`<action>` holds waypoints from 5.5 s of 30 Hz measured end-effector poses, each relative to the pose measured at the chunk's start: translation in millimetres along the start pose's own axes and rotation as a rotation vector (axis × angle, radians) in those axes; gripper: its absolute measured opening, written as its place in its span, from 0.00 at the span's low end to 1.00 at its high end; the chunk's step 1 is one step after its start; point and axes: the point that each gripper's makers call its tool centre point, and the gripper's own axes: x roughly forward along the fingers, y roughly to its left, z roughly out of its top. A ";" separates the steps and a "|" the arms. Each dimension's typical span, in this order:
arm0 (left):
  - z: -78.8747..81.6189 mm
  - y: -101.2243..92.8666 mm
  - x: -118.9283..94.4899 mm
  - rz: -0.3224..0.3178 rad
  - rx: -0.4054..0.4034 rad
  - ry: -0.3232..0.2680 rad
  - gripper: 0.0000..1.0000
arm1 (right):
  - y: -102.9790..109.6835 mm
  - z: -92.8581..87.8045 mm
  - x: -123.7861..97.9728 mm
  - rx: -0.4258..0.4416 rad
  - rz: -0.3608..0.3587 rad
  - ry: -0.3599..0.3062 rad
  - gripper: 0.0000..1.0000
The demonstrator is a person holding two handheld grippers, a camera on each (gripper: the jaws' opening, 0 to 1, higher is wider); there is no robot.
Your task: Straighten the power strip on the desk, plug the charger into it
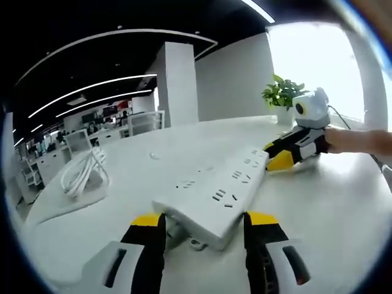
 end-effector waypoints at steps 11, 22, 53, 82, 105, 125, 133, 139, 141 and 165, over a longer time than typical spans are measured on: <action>1.0 0.8 2.8 -0.044 0.019 0.003 0.51 | 1.5 -2.1 -4.3 -0.002 -0.021 0.020 0.30; 1.2 -1.5 5.9 -0.082 0.053 0.030 0.51 | 4.7 -6.6 -14.7 0.015 -0.038 0.014 0.28; 3.1 -8.2 16.7 -0.134 0.126 0.058 0.50 | 1.6 -10.6 -28.6 0.036 -0.078 0.006 0.25; 7.0 -12.7 22.9 -0.159 0.166 0.079 0.48 | -0.9 -14.6 -41.3 0.063 -0.114 -0.006 0.21; 9.5 -14.6 26.6 -0.169 0.171 0.073 0.47 | -2.9 -15.6 -45.3 0.089 -0.129 -0.016 0.21; 12.3 -20.6 33.5 -0.178 0.174 0.064 0.47 | -10.8 -17.1 -50.1 0.100 -0.146 -0.024 0.20; 12.1 -21.4 33.4 -0.173 0.172 0.061 0.47 | -12.7 -16.9 -49.7 0.093 -0.143 -0.026 0.20; 11.9 -21.6 32.8 -0.174 0.174 0.059 0.48 | -12.4 -17.1 -49.6 0.079 -0.140 -0.026 0.21; 11.8 -21.8 32.4 -0.174 0.176 0.060 0.48 | -12.5 -17.1 -49.5 0.066 -0.141 -0.024 0.21; 14.7 -12.9 16.1 -0.125 0.135 0.038 0.64 | -5.7 -6.3 -48.8 -0.032 -0.173 -0.042 0.48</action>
